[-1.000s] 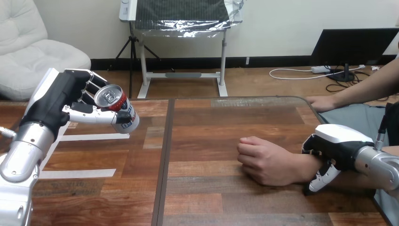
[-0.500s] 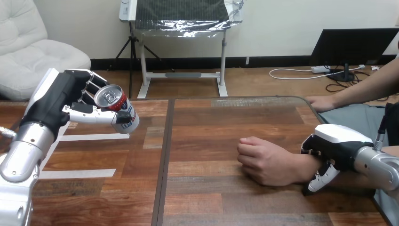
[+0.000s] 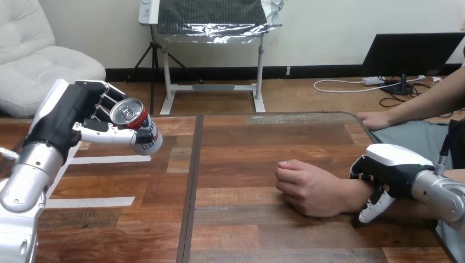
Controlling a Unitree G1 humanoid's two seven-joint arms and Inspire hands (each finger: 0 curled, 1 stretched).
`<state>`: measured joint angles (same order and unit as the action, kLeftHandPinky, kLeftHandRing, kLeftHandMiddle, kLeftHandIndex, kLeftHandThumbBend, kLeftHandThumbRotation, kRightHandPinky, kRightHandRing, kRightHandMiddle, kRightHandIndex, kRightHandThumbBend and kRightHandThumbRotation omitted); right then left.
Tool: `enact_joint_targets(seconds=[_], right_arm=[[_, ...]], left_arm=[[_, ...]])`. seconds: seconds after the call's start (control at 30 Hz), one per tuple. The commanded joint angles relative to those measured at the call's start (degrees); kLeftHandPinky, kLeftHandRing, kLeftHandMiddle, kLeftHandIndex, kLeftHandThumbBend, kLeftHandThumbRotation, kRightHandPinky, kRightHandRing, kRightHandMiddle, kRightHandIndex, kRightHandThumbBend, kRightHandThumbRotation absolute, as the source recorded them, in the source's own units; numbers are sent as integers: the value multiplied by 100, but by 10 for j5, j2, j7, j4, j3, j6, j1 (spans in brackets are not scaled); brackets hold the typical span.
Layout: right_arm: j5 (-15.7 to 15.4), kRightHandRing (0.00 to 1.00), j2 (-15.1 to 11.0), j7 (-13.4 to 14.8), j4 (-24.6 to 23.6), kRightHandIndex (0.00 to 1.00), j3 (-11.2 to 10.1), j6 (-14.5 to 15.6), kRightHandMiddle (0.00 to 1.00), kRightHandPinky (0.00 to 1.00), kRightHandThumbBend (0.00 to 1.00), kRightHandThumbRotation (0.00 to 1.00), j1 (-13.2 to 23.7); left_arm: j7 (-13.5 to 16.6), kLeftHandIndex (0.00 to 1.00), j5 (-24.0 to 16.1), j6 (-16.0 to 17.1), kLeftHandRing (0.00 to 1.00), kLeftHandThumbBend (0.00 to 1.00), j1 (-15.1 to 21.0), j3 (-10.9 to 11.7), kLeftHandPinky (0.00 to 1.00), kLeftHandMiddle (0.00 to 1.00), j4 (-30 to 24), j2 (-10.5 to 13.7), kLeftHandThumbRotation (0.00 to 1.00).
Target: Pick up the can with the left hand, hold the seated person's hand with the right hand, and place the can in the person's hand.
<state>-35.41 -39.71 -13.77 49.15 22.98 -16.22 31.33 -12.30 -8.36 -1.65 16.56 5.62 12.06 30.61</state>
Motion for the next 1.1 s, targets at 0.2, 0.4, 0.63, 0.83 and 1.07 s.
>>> enact_joint_targets(seconds=[0.2, 0.4, 0.63, 0.83, 1.07], right_arm=[[4, 41, 37, -12, 27, 51, 15, 4, 48, 33, 87, 4, -29], [4, 35, 36, -10, 35, 44, 13, -1, 43, 27, 88, 0, -26], [1, 33, 35, -19, 32, 40, 13, 15, 41, 25, 85, 0, -21], [6, 30, 32, -20, 33, 39, 9, 11, 38, 23, 83, 0, -20], [18, 32, 29, -20, 26, 40, -4, 6, 40, 25, 84, 0, -22]], left_arm=[[6, 41, 2, 20, 35, 76, 30, 11, 29, 38, -23, 9, 0], [5, 41, 3, 20, 35, 76, 31, 12, 30, 38, -23, 9, 0], [8, 41, 2, 24, 35, 76, 31, 11, 30, 38, -22, 7, 0], [6, 41, 6, 11, 35, 76, 31, 12, 29, 38, -26, 4, 0], [8, 41, 4, 15, 35, 76, 33, 9, 29, 38, -22, 3, 0]])
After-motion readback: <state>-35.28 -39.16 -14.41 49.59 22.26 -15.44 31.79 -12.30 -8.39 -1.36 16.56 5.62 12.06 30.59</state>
